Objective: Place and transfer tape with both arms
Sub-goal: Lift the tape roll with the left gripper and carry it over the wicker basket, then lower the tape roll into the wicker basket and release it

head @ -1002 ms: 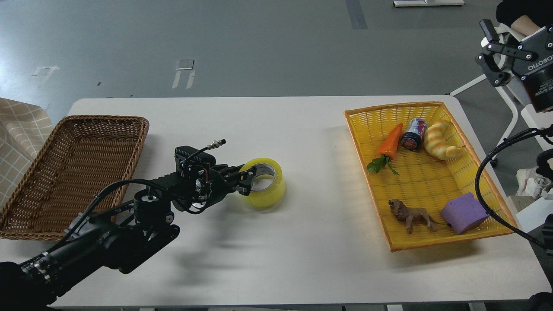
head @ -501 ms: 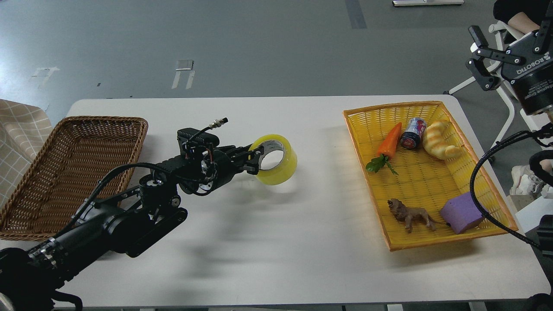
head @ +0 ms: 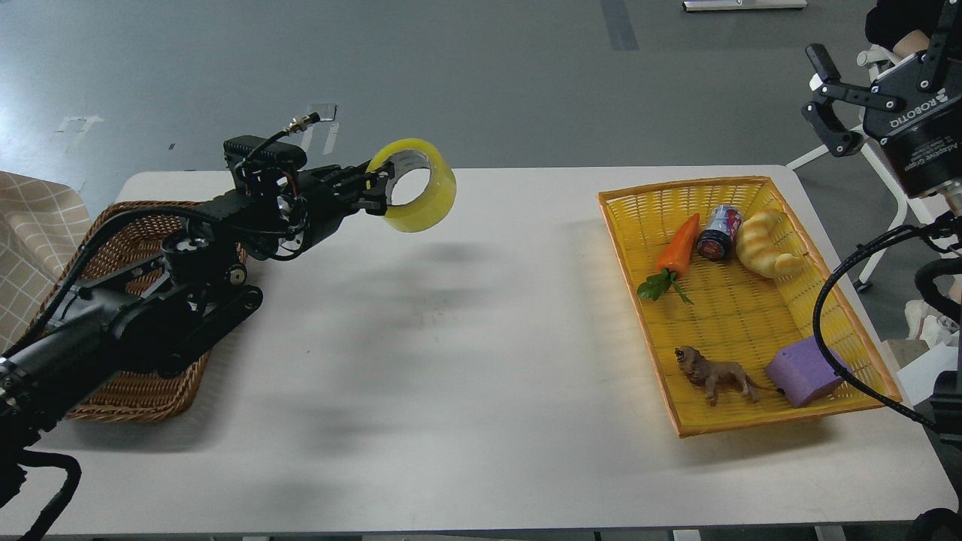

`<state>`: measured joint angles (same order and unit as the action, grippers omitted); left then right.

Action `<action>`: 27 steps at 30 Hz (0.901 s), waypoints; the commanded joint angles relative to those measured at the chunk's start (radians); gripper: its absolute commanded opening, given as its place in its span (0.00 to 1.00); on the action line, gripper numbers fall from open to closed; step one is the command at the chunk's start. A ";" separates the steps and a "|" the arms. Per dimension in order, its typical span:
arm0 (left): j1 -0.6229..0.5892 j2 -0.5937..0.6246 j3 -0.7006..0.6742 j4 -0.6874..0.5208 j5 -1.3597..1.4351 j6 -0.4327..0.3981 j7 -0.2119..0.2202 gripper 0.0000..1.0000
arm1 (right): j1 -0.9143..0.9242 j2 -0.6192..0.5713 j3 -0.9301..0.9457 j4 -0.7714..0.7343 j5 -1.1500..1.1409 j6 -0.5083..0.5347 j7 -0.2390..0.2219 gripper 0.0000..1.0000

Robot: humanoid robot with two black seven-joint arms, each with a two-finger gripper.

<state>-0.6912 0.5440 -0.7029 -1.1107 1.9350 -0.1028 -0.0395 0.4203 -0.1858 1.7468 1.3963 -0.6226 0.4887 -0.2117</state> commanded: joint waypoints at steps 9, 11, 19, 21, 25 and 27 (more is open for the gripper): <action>0.064 0.287 0.013 0.012 -0.085 0.063 -0.019 0.00 | 0.000 0.006 -0.018 -0.005 0.000 0.000 0.000 1.00; 0.097 0.321 0.011 0.012 -0.087 0.077 -0.037 0.00 | -0.002 0.008 -0.020 -0.007 0.000 0.000 0.000 1.00; 0.214 0.409 0.010 0.014 -0.106 0.149 -0.092 0.00 | -0.006 0.008 -0.020 -0.019 0.000 0.000 0.000 1.00; 0.257 0.428 0.011 0.017 -0.137 0.160 -0.105 0.00 | -0.006 0.008 -0.020 -0.022 0.001 0.000 0.000 1.00; 0.297 0.430 0.011 0.081 -0.143 0.181 -0.149 0.00 | -0.009 0.008 -0.018 -0.020 0.001 0.000 0.000 1.00; 0.315 0.427 0.014 0.150 -0.143 0.219 -0.193 0.00 | -0.011 0.008 -0.018 -0.020 0.001 0.000 0.000 1.00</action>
<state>-0.3979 0.9724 -0.6924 -1.0289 1.7931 0.0788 -0.1864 0.4114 -0.1778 1.7277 1.3760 -0.6218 0.4887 -0.2117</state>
